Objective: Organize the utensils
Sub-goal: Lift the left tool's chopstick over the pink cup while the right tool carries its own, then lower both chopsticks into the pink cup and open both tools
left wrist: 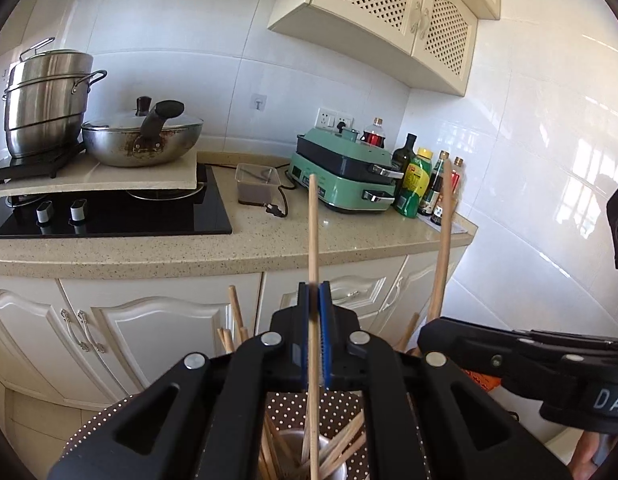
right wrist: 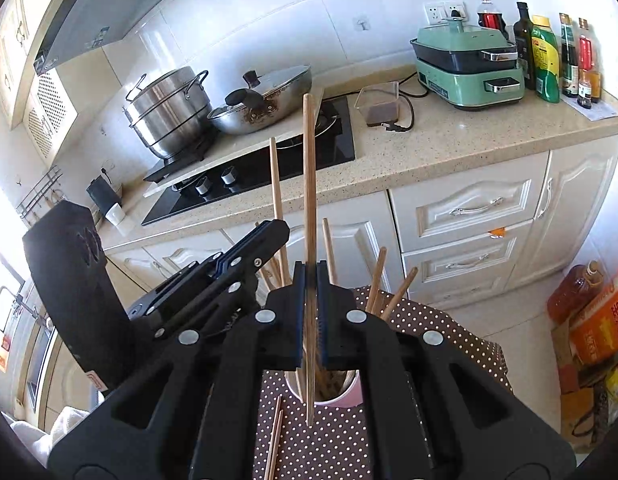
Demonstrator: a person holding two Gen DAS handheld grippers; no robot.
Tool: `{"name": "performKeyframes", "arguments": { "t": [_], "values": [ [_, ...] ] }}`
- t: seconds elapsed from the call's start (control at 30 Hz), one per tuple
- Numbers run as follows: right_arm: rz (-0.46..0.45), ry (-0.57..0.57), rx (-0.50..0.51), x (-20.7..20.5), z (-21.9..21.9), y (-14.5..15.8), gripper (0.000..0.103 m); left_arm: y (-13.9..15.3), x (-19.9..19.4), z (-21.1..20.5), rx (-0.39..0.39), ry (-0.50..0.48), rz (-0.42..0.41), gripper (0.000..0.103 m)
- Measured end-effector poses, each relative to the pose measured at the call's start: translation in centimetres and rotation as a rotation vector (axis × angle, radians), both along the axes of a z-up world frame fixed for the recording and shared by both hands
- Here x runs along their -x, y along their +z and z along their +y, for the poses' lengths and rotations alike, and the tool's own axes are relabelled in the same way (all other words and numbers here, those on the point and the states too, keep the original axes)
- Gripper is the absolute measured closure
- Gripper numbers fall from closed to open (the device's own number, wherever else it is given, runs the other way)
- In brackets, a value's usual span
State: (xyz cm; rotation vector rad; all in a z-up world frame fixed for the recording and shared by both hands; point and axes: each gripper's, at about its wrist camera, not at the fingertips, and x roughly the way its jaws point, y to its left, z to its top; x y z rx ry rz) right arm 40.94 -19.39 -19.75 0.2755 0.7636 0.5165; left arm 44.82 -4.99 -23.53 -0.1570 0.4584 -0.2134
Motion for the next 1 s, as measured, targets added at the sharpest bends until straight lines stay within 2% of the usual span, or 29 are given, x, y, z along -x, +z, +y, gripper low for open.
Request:
{"name": "performKeyframes", "arguments": {
  "t": [0.1, 0.57, 1.0],
  "values": [
    [-0.008, -0.006, -0.002, -0.4, 0.0, -0.3, 0.097, -0.5, -0.5, -0.2, -0.012, 0.023, -0.017, 0.098],
    [-0.057, -0.018, 0.011, -1.0, 0.7, -2.1, 0.097, -3.5, -0.2, -0.1, -0.064, 0.084, 0.003, 0.098],
    [-0.094, -0.004, -0.024, -1.0, 1.4, -2.0, 0.097, -5.6, 1.3, 1.7, -0.024, 0.127, 0.03, 0.098]
  ]
}}
